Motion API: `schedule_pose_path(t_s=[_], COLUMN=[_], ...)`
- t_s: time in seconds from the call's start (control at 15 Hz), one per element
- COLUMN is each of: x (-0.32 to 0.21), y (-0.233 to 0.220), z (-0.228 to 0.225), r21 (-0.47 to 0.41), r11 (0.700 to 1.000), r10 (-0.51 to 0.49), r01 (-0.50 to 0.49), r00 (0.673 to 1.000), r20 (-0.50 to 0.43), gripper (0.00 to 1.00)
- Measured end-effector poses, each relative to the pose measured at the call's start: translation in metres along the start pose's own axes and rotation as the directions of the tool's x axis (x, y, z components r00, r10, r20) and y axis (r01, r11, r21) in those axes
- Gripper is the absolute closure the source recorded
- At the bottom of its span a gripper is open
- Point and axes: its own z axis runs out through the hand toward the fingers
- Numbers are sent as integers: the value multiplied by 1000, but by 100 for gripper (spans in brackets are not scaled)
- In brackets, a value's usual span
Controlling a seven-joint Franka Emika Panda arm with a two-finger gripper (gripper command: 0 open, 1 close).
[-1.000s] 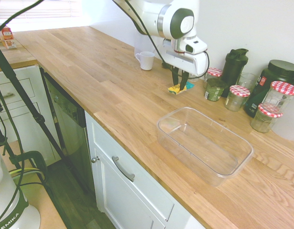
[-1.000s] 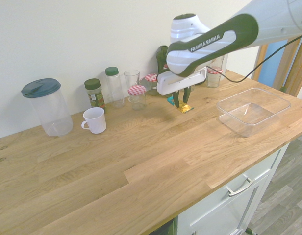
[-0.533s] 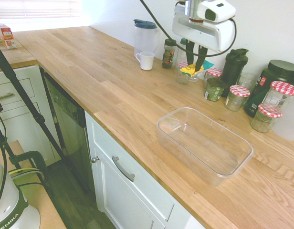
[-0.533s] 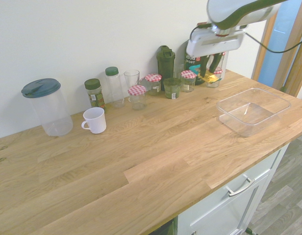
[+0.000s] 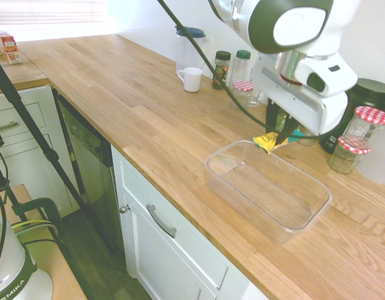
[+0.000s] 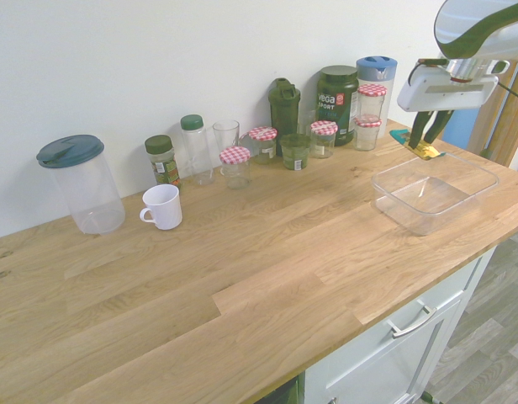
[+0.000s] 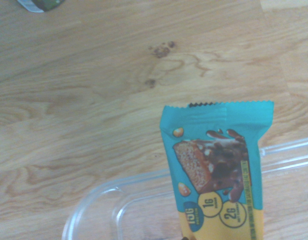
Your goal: Put the protein bar into the container
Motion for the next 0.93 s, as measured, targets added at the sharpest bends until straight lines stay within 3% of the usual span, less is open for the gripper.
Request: schedule_pose_path(t_s=[0.53, 0.6, 0.93], x=[23, 24, 26], y=[21, 24, 25], z=[58, 62, 74], r21=[-30, -32, -42], r11=[1000, 999, 999], r10=[-1, -1, -4], r01=[2, 2, 6], r00=[1000, 1000, 999], r20=[31, 31, 33], gripper=[100, 0, 0])
